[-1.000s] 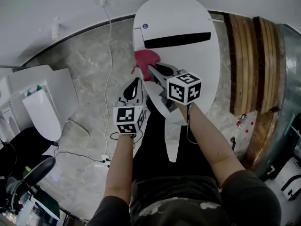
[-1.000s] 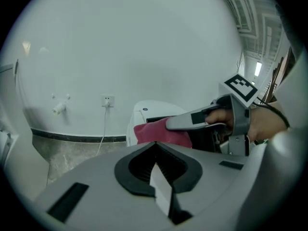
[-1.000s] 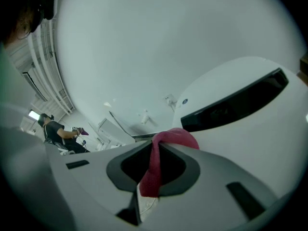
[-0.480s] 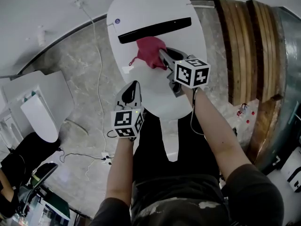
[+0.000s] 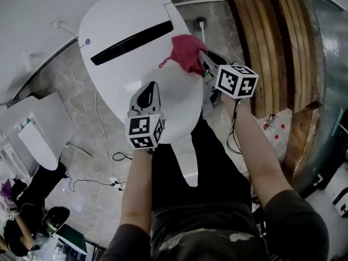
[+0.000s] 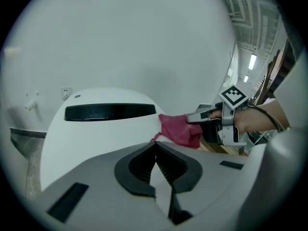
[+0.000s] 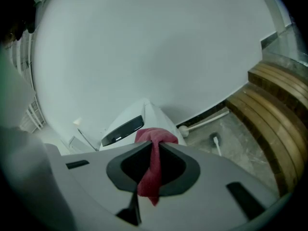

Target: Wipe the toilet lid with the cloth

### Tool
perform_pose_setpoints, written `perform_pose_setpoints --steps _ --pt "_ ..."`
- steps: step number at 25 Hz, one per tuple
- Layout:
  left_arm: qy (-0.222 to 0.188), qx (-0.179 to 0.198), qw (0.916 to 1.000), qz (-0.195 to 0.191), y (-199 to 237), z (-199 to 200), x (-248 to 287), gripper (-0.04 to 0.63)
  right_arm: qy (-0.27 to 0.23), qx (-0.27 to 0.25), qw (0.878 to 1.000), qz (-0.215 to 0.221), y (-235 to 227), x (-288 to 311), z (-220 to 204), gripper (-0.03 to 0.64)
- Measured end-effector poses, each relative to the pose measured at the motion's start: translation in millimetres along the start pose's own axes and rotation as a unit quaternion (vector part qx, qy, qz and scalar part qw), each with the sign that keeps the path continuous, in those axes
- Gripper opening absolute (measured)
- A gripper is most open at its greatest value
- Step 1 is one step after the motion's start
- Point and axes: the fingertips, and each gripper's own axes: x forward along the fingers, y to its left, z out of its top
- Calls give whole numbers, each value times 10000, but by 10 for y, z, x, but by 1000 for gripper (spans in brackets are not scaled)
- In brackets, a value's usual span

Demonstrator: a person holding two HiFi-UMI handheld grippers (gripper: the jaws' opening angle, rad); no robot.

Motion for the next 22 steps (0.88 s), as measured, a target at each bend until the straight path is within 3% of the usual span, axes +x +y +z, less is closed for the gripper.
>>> perform_pose_setpoints --steps 6,10,15,19,22 --pt "-50 -158 9997 -176 -551 9 324 8 -54 94 9997 -211 -537 -278 122 41" --pt "-15 -153 9993 -327 -691 -41 283 8 -188 35 9997 -133 -461 -403 160 40" --pt "-76 -59 9993 -353 -471 -39 -37 8 -240 -119 9996 123 116 -421 47 41" --pt "-139 -86 9997 -187 -20 -74 -451 8 -336 -286 9981 431 925 -363 -113 41" --pt "-165 -151 9997 -34 400 -152 -789 8 -143 -339 9959 831 1561 -176 -474 41"
